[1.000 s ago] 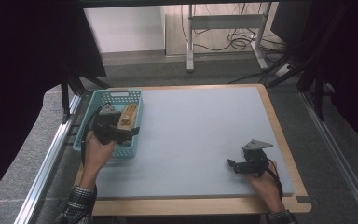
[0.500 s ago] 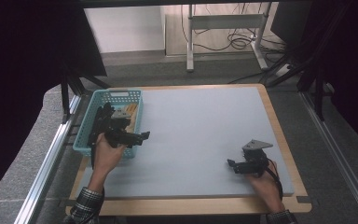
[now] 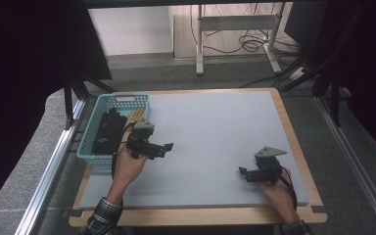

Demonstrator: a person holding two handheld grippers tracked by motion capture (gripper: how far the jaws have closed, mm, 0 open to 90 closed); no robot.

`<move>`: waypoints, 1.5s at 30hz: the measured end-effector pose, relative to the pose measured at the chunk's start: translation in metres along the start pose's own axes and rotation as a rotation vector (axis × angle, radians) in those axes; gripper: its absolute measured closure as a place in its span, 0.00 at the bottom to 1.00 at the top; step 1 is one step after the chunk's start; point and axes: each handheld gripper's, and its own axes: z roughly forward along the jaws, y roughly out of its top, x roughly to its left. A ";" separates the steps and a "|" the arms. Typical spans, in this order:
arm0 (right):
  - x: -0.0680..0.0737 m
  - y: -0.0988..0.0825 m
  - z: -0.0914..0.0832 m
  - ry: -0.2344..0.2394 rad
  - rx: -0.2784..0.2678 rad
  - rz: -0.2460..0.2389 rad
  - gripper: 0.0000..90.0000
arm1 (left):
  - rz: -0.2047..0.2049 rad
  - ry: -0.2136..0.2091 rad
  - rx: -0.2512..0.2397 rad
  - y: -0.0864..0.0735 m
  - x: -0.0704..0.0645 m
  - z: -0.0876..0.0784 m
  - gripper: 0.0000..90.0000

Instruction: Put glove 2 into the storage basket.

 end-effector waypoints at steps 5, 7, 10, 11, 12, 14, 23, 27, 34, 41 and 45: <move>0.000 0.000 0.000 0.000 0.000 -0.001 0.17 | 0.022 -0.017 0.002 0.001 -0.012 0.010 0.04; 0.000 0.000 0.000 0.000 0.000 -0.001 0.17 | 0.028 -0.027 0.005 0.000 -0.017 0.015 0.04; 0.000 0.000 0.000 0.000 0.000 0.000 0.17 | 0.038 -0.037 0.014 -0.003 -0.023 0.022 0.04; 0.000 0.000 0.000 0.000 0.000 0.000 0.17 | 0.041 -0.039 0.014 -0.004 -0.025 0.023 0.04; 0.000 0.000 0.000 0.000 0.000 0.000 0.17 | 0.042 -0.041 0.015 -0.005 -0.027 0.025 0.04; 0.000 0.000 0.000 0.000 -0.001 0.000 0.17 | 0.053 -0.045 0.021 -0.008 -0.031 0.028 0.04; 0.000 0.000 0.000 0.001 0.000 0.000 0.17 | 0.077 -0.045 0.040 -0.028 -0.042 0.037 0.03; 0.000 0.000 0.000 0.001 0.000 0.001 0.17 | 0.089 -0.036 0.055 -0.037 -0.045 0.040 0.03; 0.000 0.000 0.000 0.001 -0.001 0.001 0.17 | 0.095 -0.022 0.082 -0.053 -0.045 0.043 0.02; 0.000 0.000 0.000 0.001 -0.001 0.001 0.17 | 0.078 -0.004 0.110 -0.071 -0.041 0.049 0.02; 0.000 0.000 0.000 0.000 -0.001 0.000 0.17 | 0.065 -0.002 0.118 -0.078 -0.041 0.052 0.01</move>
